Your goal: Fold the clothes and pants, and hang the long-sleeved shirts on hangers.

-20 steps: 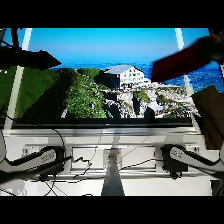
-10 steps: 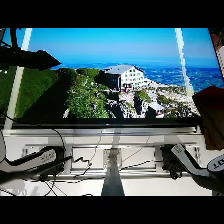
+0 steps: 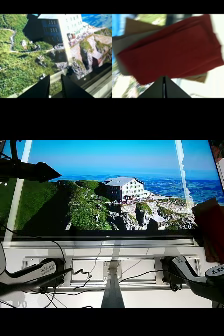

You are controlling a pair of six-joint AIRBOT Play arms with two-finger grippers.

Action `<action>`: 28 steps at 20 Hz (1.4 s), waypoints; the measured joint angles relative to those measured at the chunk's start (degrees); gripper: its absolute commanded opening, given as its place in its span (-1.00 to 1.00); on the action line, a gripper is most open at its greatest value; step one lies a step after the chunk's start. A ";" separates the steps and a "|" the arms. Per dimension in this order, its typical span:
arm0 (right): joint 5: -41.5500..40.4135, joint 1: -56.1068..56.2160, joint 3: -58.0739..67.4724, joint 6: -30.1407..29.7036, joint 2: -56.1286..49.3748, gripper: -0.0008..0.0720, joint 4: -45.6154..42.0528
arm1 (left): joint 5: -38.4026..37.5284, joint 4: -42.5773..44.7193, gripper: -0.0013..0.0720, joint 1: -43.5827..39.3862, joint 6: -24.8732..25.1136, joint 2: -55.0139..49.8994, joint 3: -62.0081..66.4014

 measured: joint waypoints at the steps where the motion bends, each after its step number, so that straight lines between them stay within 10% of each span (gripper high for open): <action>1: 0.02 2.19 -0.28 -0.46 0.00 -0.95 1.77 | 0.00 0.00 -0.52 0.00 -0.02 0.00 0.00; 12: -8.90 55.76 -4.15 -11.58 0.66 -0.95 -1.18 | -0.02 -0.02 -0.52 0.02 -0.04 0.00 -0.02; 28: -12.94 62.62 -4.24 -9.42 0.48 -0.95 -1.42 | -0.02 0.00 -0.52 0.02 -0.02 0.00 -0.02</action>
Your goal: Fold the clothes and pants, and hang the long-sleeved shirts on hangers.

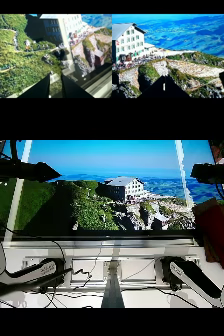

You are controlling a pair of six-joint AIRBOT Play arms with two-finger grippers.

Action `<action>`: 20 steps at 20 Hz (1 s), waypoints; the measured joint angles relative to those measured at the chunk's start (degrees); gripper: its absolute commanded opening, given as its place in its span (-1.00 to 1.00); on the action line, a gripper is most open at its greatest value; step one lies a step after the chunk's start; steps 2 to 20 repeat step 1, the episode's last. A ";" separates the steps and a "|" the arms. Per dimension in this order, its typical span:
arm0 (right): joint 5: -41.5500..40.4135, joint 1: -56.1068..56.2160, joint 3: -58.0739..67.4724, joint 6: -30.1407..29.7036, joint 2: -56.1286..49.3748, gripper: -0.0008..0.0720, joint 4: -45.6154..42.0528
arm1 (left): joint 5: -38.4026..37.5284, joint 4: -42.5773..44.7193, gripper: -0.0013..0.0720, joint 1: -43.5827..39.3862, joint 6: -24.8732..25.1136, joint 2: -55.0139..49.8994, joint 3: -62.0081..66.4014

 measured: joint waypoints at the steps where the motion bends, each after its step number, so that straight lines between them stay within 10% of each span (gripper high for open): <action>1: -0.02 0.00 0.00 0.00 0.00 -0.95 0.02 | 0.00 -0.02 -0.52 0.00 0.00 0.00 0.00; 20: -0.02 0.00 0.00 0.00 0.00 -0.95 0.02 | 0.00 -0.02 -0.52 0.00 0.00 0.00 0.00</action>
